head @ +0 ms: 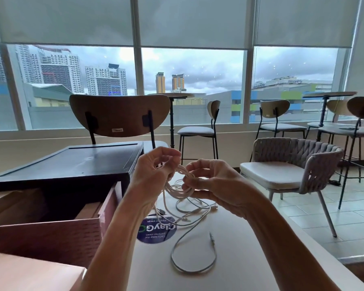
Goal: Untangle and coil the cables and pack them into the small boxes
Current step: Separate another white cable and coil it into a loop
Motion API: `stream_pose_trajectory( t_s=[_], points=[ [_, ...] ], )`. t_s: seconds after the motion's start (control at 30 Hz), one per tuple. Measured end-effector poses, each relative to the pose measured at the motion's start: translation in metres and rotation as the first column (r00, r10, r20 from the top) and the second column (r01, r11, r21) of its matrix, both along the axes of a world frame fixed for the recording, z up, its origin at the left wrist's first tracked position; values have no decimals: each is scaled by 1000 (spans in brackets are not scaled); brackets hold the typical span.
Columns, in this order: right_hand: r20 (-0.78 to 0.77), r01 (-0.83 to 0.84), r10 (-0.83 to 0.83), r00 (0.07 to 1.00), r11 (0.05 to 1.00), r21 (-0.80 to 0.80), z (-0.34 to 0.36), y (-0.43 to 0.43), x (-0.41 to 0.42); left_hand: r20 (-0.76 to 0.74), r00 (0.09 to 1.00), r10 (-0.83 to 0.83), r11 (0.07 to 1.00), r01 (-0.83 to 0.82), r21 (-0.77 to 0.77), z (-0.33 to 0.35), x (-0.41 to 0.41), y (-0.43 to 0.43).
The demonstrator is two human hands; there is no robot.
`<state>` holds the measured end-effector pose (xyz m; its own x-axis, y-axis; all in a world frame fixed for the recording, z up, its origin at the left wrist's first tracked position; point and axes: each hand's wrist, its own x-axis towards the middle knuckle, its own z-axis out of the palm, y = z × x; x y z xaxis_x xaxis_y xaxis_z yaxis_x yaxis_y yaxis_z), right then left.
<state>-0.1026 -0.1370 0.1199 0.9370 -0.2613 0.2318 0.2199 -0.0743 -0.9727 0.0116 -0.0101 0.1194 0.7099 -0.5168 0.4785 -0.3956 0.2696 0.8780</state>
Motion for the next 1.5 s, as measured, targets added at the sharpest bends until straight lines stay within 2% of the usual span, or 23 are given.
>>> stream_pose_trajectory(
  t_s=[0.13, 0.33, 0.43, 0.6, 0.67, 0.8, 0.97, 1.03, 1.13, 1.2, 1.23, 1.3, 1.33, 1.43, 1.5],
  points=[
    [36, 47, -46, 998, 998, -36, 2, 1, 0, 21, 999, -36, 999, 36, 12, 0, 0, 0],
    [81, 172, -160, 984, 970, -169, 3, 1, -2, 33, 999, 18, 1000, -17, -19, -3, 1, -1],
    [60, 155, -145, 988, 962, -223, 4, -3, -6, 36, 999, 26, 999, -25, -23, -4, -2, -4],
    [2, 71, -72, 997, 975, -210, 3, -9, -6, 35, 999, 28, 999, -27, -47, -5, -5, -9],
    [19, 92, -90, 996, 976, -200, 4, -7, -6, 25, 999, 23, 1000, -23, -11, -4, -3, -6],
    [58, 172, -168, 984, 981, -85, 4, -10, -5, 18, 1000, -17, 997, 16, 76, -7, 7, 2],
    [108, 185, -208, 972, 964, 189, 9, -18, -11, 84, 996, -14, 994, 5, 112, -10, 17, 8],
    [119, 177, -214, 970, 948, 264, 9, -20, -11, 189, 982, 17, 980, -54, 190, -14, 20, 9],
    [115, 149, -195, 974, 933, 327, 9, -19, -9, 363, 922, 136, 903, -266, 337, -26, 26, 5],
    [111, 131, -178, 978, 933, 336, 10, -19, -8, 294, 933, 208, 889, -306, 341, -31, 26, 2],
    [109, 130, -175, 979, 934, 333, 10, -19, -8, 172, 963, 210, 916, -255, 309, -31, 24, 1],
    [106, 139, -181, 978, 937, 320, 10, -18, -7, -114, 988, 100, 978, -77, 194, -25, 17, 1],
    [110, 148, -191, 975, 936, 319, 10, -18, -7, -183, 982, 47, 987, -18, 158, -21, 15, 3],
    [136, 191, -252, 958, 917, 350, 9, -16, -7, -274, 960, -50, 993, 79, 93, -13, 14, 7],
    [147, 229, -299, 943, 903, 364, 9, -15, -7, -309, 950, -44, 996, 66, 61, -11, 14, 8]
  ],
)
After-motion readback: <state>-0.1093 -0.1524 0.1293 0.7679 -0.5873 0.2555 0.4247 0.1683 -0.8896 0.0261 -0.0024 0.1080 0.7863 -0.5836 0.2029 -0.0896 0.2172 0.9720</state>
